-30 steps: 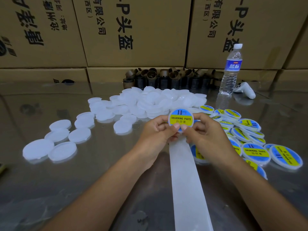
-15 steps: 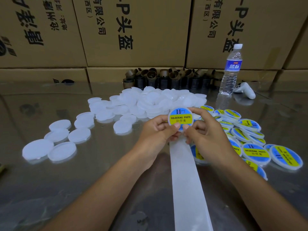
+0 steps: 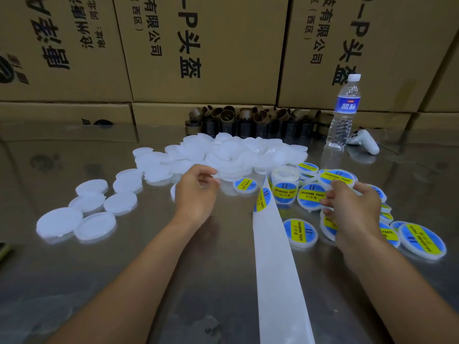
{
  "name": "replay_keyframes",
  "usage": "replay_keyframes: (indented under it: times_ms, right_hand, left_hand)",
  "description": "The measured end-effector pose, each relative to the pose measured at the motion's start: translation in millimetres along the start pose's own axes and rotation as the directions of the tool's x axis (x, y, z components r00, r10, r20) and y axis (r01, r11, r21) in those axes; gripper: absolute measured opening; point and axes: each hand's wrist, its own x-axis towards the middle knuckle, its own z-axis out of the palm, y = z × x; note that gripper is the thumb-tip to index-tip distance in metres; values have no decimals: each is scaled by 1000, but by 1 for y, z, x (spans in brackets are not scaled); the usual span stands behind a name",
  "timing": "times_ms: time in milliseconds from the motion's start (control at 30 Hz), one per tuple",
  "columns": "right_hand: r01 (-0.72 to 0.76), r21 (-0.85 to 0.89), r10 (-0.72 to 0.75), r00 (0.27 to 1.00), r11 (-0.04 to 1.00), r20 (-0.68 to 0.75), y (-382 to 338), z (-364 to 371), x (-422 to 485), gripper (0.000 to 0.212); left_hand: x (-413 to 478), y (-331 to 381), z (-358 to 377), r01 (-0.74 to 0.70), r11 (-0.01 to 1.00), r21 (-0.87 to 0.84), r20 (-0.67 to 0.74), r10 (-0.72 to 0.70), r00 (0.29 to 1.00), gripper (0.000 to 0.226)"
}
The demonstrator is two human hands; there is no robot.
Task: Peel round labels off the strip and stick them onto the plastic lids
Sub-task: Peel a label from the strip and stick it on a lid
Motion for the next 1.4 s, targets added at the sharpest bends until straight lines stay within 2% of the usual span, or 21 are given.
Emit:
replay_keyframes:
  times_ms: [33, 100, 167, 300, 400, 500, 567, 700, 767, 867, 967, 1067, 1300, 1400]
  right_hand:
    - [-26, 3, 26, 1000, 1000, -13, 1, -1, 1, 17]
    - [-53, -2, 53, 999, 999, -13, 2, -1, 3, 28]
    - [-62, -16, 62, 998, 998, 6, 3, -1, 3, 33]
    - [-35, -39, 35, 999, 999, 15, 2, 1, 1, 47]
    - [-5, -47, 5, 1000, 999, 2, -1, 3, -1, 62]
    - [27, -69, -26, 999, 997, 23, -2, 3, -3, 48]
    - [47, -75, -43, 998, 996, 46, -3, 3, -6, 37]
    - [102, -96, -95, 993, 990, 77, -3, 4, -10, 29]
    - [117, -109, -106, 989, 987, 101, -4, 5, -12, 27]
    - [140, -150, -113, 979, 979, 171, -5, 5, -15, 20]
    - [209, -205, -147, 949, 956, 280, -5, 8, -20, 17]
    - [225, -213, -129, 912, 951, 389, -4, 10, -25, 16]
    - [199, -204, -67, 855, 959, 515, -2, 12, -29, 14]
    - [202, -176, -68, 819, 963, 570, -4, 11, -32, 9]
  left_hand:
    - [3, -5, -4, -27, 993, 111, -24, 30, 999, 14]
    - [8, -15, -10, -39, 950, 309, -26, 49, 998, 22]
    - [12, -24, -15, -16, 910, 415, -12, 23, 1000, 33]
    - [17, -30, -19, 41, 839, 543, 36, -72, 997, 52]
    - [18, -31, -20, 58, 830, 554, 73, -118, 990, 60]
    - [18, -33, -20, 43, 822, 568, 71, -102, 992, 54]
    - [17, -33, -20, 59, 823, 565, 41, -99, 994, 52]
    - [15, -28, -20, 93, 842, 532, -25, -93, 995, 55]
    - [13, -21, -18, 42, 907, 419, -31, -32, 999, 56]
    - [1, -2, -9, -126, 975, 183, 48, 119, 992, 59]
    - [-15, 14, 0, -289, 955, 68, 188, 272, 944, 62]
    - [-28, 20, 6, -422, 906, 29, 289, 396, 872, 67]
    - [-39, 24, 16, -488, 873, -7, 326, 463, 824, 69]
    - [-40, 25, 17, -509, 861, 1, 293, 486, 823, 65]
